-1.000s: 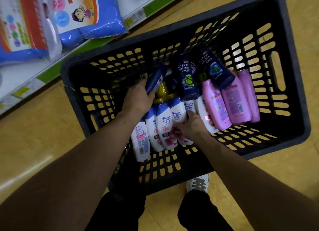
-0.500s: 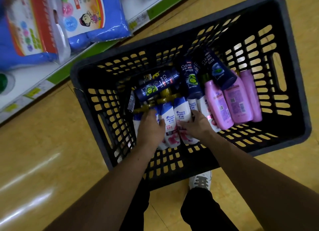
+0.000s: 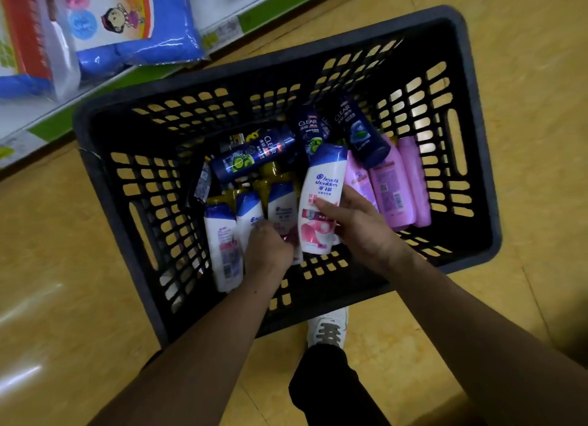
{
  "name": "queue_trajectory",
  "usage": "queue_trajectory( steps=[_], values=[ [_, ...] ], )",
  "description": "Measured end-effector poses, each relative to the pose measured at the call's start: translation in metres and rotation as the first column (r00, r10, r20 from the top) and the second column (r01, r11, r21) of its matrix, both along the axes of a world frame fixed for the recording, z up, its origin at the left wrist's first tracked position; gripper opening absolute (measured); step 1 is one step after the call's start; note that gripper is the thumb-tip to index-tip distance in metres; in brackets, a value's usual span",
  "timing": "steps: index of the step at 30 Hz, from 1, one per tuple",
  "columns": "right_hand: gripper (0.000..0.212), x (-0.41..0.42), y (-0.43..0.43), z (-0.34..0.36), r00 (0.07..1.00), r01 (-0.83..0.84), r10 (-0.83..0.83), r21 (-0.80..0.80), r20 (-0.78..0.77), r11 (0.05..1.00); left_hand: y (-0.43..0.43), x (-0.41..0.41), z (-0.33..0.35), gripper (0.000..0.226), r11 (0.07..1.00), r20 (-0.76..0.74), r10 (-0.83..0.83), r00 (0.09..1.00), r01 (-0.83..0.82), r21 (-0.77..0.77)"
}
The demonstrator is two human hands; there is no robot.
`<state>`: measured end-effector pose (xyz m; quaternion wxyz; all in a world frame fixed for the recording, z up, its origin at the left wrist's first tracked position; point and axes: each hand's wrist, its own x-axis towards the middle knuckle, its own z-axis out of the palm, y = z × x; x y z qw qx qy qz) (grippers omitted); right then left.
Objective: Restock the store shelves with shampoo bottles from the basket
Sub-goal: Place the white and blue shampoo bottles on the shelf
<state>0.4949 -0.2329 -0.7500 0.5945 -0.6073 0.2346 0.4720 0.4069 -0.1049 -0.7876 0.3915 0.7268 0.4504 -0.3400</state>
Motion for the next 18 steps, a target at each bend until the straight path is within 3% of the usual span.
queue_trajectory(
  steps=[7, 11, 14, 18],
  values=[
    [0.034, 0.012, -0.013, 0.019, 0.998, 0.054, -0.054, 0.026, 0.023, 0.998, -0.015, 0.01, -0.01, 0.068, 0.985, 0.046, -0.111, 0.993, 0.104, 0.139],
    [0.037, 0.017, -0.019, 0.025, 0.998, 0.056, -0.057, 0.035, 0.026, 0.998, -0.009, 0.013, -0.015, 0.058, 0.999, 0.045, -0.036, 0.998, 0.035, 0.016],
    [0.038, 0.02, -0.022, 0.031, 0.998, 0.045, -0.046, 0.036, 0.038, 0.998, 0.001, 0.009, -0.012, 0.05, 0.983, 0.077, 0.142, 0.987, -0.131, -0.127],
    [0.039, 0.021, -0.017, 0.046, 0.998, 0.047, -0.049, 0.054, 0.038, 0.997, 0.022, 0.004, 0.013, 0.045, 0.96, 0.198, 0.236, 0.951, -0.196, -0.2]
  ],
)
